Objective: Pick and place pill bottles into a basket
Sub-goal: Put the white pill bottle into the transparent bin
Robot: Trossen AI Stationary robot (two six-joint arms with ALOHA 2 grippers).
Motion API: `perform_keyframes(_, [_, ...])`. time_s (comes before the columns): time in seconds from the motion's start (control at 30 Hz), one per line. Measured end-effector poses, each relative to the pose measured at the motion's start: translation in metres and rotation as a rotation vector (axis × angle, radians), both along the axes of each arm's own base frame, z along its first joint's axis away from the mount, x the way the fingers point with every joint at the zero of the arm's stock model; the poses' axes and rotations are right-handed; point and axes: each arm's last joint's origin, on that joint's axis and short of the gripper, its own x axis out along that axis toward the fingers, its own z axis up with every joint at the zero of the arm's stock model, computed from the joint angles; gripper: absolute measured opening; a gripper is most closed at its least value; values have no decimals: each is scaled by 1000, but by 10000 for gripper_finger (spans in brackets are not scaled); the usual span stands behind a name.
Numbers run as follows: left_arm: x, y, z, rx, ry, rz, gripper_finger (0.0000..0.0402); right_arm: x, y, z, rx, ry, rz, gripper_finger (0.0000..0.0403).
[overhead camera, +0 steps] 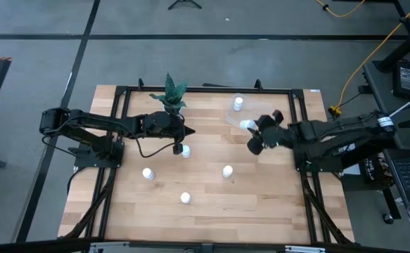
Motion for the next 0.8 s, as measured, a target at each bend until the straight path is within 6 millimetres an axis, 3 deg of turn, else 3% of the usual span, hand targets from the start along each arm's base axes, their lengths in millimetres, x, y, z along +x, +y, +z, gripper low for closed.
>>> perform_keyframes(0.4, [0, 0, 0, 0, 0, 0, 7, -4, -65, 0, 54, 73, -29, 148])
perform_keyframes(0.8, [0, 0, 0, 7, 2, -4, 8, -12, -91, -1, 123, 73, -27, 148])
